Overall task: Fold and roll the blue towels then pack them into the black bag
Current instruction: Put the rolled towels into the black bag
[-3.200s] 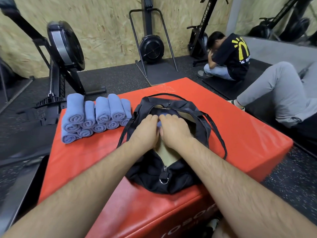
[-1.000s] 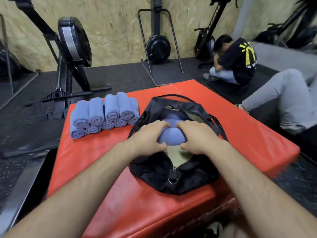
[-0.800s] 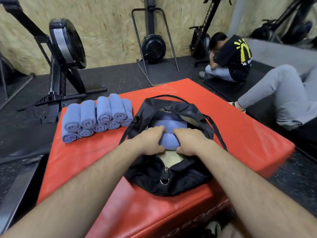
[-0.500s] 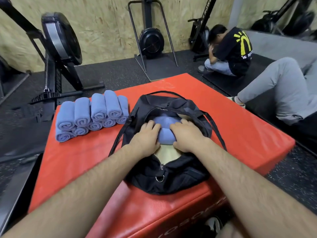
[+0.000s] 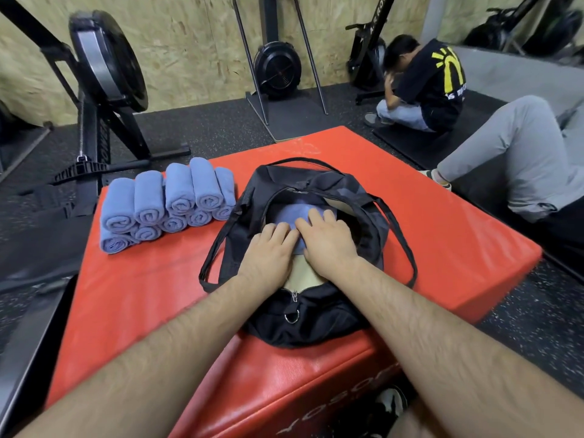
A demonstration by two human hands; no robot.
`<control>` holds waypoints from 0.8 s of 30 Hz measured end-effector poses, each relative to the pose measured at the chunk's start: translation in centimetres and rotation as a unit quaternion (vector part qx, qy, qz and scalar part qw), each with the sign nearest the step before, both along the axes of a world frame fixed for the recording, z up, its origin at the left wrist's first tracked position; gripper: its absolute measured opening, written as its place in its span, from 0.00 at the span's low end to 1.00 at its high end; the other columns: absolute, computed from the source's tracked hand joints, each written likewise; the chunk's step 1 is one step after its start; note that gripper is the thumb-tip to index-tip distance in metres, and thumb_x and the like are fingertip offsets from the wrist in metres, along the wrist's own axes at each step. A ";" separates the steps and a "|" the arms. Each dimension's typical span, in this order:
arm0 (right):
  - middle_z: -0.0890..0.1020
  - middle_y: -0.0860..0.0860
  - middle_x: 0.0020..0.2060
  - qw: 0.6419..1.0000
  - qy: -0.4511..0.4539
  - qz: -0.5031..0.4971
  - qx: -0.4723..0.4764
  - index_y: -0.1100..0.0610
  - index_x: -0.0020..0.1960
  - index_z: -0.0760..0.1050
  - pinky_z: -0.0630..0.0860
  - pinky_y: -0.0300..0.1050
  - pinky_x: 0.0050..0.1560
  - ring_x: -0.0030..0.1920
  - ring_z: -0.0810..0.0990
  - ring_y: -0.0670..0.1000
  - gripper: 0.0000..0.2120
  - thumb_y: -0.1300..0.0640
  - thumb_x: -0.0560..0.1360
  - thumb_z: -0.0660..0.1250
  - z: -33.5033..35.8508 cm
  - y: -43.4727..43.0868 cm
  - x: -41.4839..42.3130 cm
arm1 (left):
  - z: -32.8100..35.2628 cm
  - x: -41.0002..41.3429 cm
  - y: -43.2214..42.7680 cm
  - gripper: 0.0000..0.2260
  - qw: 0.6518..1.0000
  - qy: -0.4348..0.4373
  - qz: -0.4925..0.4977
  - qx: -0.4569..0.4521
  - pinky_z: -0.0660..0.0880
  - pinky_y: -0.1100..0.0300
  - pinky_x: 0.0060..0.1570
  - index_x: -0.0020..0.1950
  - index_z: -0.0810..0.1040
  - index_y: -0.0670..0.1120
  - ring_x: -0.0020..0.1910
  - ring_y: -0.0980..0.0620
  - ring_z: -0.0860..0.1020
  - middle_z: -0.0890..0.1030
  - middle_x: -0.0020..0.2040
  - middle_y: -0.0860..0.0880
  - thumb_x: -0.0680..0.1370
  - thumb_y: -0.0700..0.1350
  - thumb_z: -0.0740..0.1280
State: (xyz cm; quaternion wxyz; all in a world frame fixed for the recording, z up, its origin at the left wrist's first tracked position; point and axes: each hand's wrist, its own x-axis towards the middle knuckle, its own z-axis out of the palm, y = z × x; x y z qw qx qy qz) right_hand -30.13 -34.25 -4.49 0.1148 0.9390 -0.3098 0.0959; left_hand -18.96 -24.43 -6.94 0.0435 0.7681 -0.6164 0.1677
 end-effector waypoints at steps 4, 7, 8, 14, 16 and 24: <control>0.77 0.52 0.40 0.999 0.000 -0.010 -0.031 0.50 0.45 0.78 0.62 0.46 0.31 0.39 0.76 0.56 0.21 0.58 0.54 0.78 0.4 1.1 0.0 | 0.2 -0.1 0.6 0.23 1.000 0.018 -0.007 0.006 0.73 0.52 0.38 0.61 0.75 0.42 0.50 0.42 0.76 0.77 0.55 0.45 0.66 0.42 0.63; 0.77 0.52 0.44 0.999 0.022 -0.028 -0.017 0.48 0.49 0.76 0.62 0.48 0.33 0.43 0.76 0.56 0.19 0.57 0.60 0.75 0.4 2.0 0.0 | 0.5 -0.2 1.7 0.28 0.999 0.028 -0.002 0.019 0.74 0.52 0.42 0.66 0.74 0.44 0.54 0.43 0.75 0.77 0.58 0.47 0.65 0.41 0.66; 0.77 0.52 0.45 0.999 0.023 -0.036 -0.016 0.48 0.50 0.76 0.61 0.48 0.34 0.45 0.76 0.56 0.19 0.57 0.62 0.75 0.6 2.3 -0.1 | 0.5 -0.3 2.1 0.29 0.999 0.027 0.005 0.023 0.74 0.52 0.44 0.68 0.73 0.46 0.55 0.43 0.75 0.77 0.59 0.49 0.65 0.42 0.66; 0.70 0.53 0.59 0.999 0.018 -0.022 0.030 0.50 0.62 0.67 0.64 0.48 0.40 0.59 0.69 0.58 0.18 0.59 0.74 0.65 1.2 2.8 0.1 | 0.9 -0.3 3.2 0.31 0.998 0.054 0.008 0.035 0.74 0.51 0.50 0.71 0.72 0.44 0.58 0.43 0.75 0.76 0.63 0.48 0.67 0.40 0.68; 0.70 0.54 0.60 0.998 -0.002 -0.018 0.054 0.52 0.63 0.69 0.65 0.48 0.41 0.61 0.69 0.58 0.16 0.56 0.77 0.64 2.2 3.4 0.1 | 1.5 -0.3 3.4 0.26 0.995 0.103 -0.012 0.013 0.75 0.48 0.52 0.68 0.73 0.42 0.58 0.42 0.74 0.76 0.62 0.46 0.69 0.40 0.66; 0.76 0.53 0.55 0.985 -0.137 0.091 0.046 0.55 0.60 0.73 0.72 0.54 0.47 0.57 0.73 0.59 0.13 0.50 0.79 0.60 7.1 9.0 2.0 | 6.9 2.4 8.4 0.12 0.976 0.141 -0.004 -0.168 0.74 0.45 0.49 0.55 0.76 0.43 0.49 0.42 0.74 0.77 0.51 0.45 0.74 0.43 0.59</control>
